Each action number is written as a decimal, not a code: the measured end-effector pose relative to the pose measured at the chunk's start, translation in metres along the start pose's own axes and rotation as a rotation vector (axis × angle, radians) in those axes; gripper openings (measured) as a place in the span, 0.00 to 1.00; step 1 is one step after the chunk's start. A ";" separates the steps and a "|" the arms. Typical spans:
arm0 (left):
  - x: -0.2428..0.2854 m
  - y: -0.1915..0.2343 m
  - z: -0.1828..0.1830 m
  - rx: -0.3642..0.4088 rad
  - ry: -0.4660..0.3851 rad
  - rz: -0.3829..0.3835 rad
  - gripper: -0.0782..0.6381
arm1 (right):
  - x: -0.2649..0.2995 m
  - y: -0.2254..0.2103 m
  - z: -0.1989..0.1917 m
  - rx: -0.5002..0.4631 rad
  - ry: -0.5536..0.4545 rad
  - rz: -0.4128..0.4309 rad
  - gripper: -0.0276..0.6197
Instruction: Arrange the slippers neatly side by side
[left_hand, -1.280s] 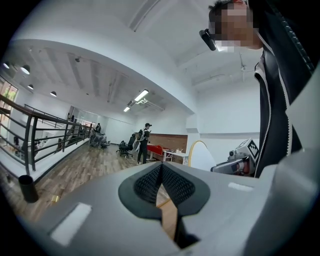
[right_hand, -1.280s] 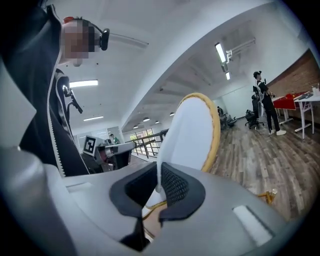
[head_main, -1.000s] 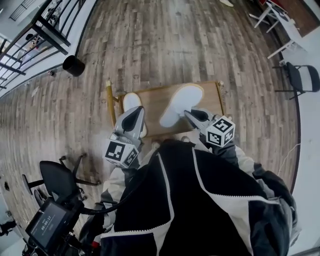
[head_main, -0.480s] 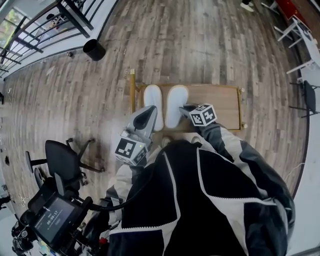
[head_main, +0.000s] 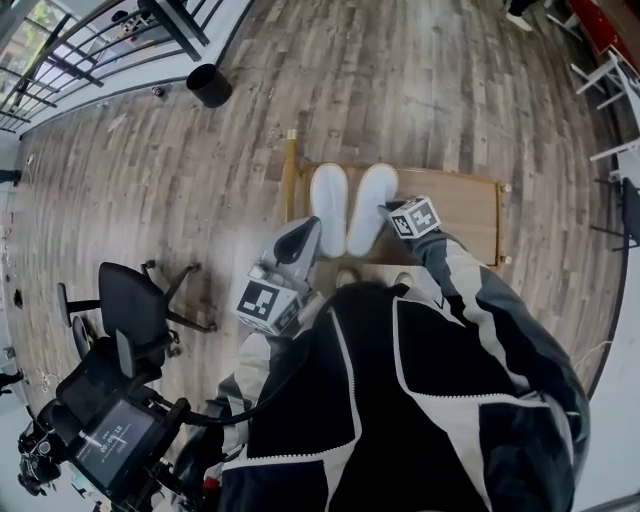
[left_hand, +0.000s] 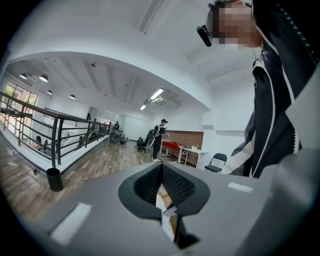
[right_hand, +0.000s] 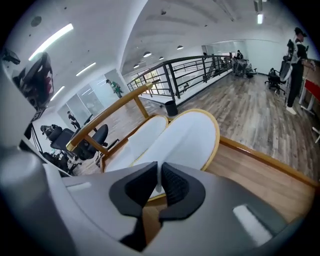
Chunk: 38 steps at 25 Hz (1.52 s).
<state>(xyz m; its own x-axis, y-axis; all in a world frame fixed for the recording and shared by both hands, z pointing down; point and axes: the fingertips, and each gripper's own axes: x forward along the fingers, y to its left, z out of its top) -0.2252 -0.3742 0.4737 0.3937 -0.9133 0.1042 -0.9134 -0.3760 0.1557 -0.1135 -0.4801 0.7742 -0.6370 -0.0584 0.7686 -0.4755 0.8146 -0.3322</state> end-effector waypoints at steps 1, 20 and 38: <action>-0.001 0.000 -0.002 -0.003 0.003 0.000 0.13 | 0.002 -0.001 0.000 -0.012 0.009 -0.003 0.09; -0.017 0.015 -0.003 -0.017 0.028 -0.019 0.13 | 0.041 0.009 0.009 -0.147 0.158 -0.034 0.09; -0.001 0.008 -0.003 -0.032 0.017 -0.077 0.13 | 0.021 -0.002 0.025 -0.005 0.061 -0.075 0.30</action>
<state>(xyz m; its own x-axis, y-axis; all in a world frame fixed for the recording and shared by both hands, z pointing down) -0.2324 -0.3756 0.4777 0.4644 -0.8791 0.1075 -0.8769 -0.4394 0.1950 -0.1413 -0.4971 0.7771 -0.5614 -0.0837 0.8233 -0.5174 0.8119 -0.2703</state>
